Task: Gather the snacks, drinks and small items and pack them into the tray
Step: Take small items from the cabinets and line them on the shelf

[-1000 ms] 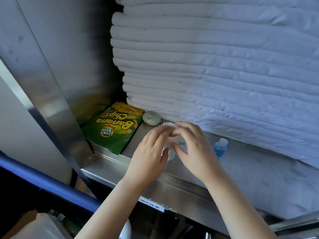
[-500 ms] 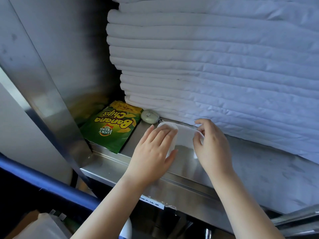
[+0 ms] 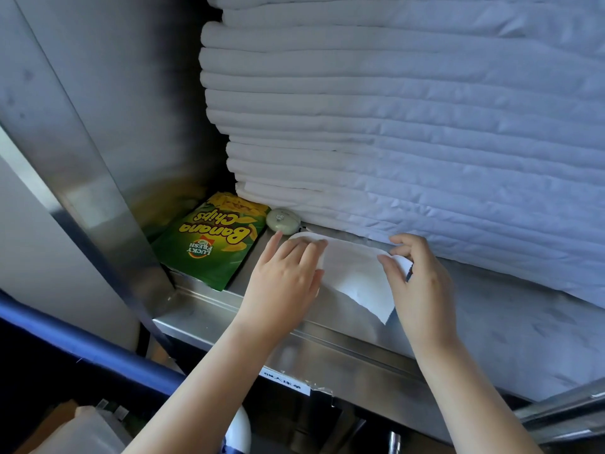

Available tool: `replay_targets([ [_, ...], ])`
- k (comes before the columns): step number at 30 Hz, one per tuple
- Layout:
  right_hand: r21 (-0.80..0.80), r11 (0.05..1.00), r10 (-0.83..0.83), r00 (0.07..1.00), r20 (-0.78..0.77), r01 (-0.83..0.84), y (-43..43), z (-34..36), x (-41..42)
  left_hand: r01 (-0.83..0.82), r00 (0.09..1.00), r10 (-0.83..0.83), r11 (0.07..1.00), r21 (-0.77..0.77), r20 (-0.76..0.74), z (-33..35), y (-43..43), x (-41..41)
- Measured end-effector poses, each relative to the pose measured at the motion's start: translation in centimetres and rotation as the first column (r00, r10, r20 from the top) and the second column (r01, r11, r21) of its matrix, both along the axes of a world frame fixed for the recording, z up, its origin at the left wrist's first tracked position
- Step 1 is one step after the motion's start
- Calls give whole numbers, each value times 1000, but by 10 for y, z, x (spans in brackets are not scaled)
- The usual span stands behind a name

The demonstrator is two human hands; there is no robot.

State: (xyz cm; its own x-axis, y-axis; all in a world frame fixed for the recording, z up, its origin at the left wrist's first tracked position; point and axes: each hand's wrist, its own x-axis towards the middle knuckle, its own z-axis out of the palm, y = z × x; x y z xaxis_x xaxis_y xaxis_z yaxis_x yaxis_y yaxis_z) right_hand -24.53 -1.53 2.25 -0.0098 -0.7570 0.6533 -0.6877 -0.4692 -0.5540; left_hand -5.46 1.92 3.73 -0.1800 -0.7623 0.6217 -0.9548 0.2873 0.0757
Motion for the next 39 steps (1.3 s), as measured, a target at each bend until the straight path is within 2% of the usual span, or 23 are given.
replay_targets([
  [6, -45, 999, -4, 1000, 6, 4, 1, -7, -8, 4, 999, -2, 1000, 29, -43, -1, 0, -1],
  [17, -160, 986, 32, 996, -83, -45, 4, -23, -19, 53, 997, -51, 998, 28, -61, -4, 0, 0],
  [21, -174, 985, 3, 998, -61, -13, 0, -20, -21, 86, 993, -80, 994, 61, -92, -2, -2, 7],
  [26, -149, 988, 30, 997, -77, -41, 4, -21, -21, 94, 981, -78, 992, 80, -177, 1, -2, 10],
  [32, -133, 989, 55, 998, -36, -60, 15, -27, -23, 74, 988, -60, 992, 97, -142, 3, -6, 8],
  [35, -63, 995, 72, 997, -19, -73, 17, -28, -25, 70, 989, -55, 992, 107, -137, 4, -9, 6],
  [39, 55, 995, 77, 993, 88, -82, 22, -31, -25, 29, 995, -17, 992, 123, -99, 6, -12, 4],
])
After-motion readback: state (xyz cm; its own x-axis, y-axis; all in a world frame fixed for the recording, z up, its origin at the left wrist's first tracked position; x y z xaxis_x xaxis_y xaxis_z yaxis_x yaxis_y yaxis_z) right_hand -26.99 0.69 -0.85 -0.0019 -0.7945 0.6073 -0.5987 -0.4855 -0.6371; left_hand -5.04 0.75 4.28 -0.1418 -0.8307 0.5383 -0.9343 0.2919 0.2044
